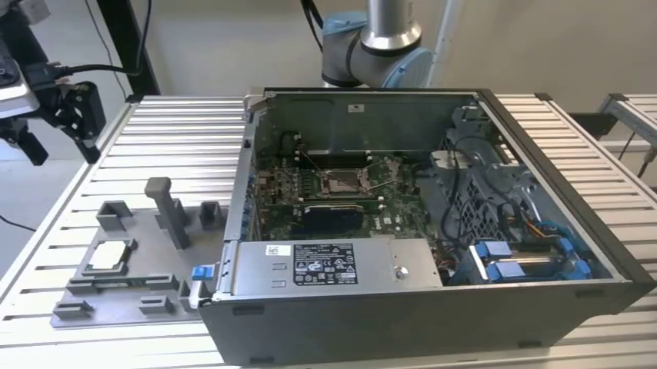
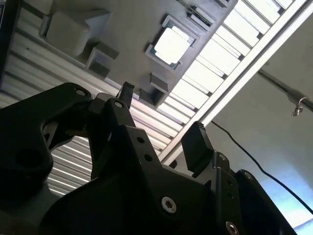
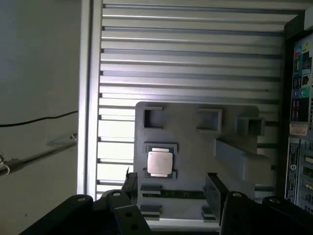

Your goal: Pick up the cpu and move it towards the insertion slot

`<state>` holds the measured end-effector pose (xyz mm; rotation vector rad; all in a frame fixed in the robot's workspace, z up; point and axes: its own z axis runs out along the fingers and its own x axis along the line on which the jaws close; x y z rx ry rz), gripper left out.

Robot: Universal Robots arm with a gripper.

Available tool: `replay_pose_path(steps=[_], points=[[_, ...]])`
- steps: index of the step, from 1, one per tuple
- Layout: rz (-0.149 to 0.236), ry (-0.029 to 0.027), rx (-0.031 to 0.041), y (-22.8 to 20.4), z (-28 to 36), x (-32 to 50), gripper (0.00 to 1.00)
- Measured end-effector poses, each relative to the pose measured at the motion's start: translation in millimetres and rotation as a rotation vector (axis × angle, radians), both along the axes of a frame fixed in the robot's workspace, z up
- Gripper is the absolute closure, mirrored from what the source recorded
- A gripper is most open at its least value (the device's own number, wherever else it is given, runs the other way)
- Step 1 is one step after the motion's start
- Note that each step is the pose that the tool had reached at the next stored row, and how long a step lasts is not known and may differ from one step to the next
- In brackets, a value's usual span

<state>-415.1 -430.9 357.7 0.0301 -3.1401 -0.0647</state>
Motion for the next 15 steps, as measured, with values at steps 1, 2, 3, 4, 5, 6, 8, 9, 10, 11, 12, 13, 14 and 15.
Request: replay_pose_path(steps=[1,2,3,4,5,6,8,9,10,11,12,13,14,15], points=[[0.000,0.0001,0.0000,0.0,-1.1,0.0,0.00],[0.000,0.0001,0.0000,0.0,-2.3,0.0,0.00],[0.000,0.0001,-0.0001,0.0,-3.4,-0.1,0.00],[0.000,0.0001,0.0000,0.0,-4.7,-0.1,0.00],[0.000,0.0001,0.0000,0.0,-5.9,-0.1,0.00],[0.000,0.0001,0.0000,0.0,-7.0,-0.1,0.00],[0.000,0.0001,-0.0001,0.0,-9.1,-0.1,0.00],[0.000,0.0001,0.0000,0.0,-10.2,-0.1,0.00],[0.000,0.0001,0.0000,0.0,-11.2,-0.1,0.00],[0.000,0.0001,0.0000,0.0,-12.3,-0.1,0.00],[0.000,0.0001,0.0000,0.0,-13.4,-0.1,0.00],[0.000,0.0001,0.0000,0.0,-14.4,-0.1,0.00],[0.000,0.0000,0.0000,0.0,-15.5,0.0,0.00],[0.000,0.0002,-0.0001,0.0,-16.4,-0.1,0.00]])
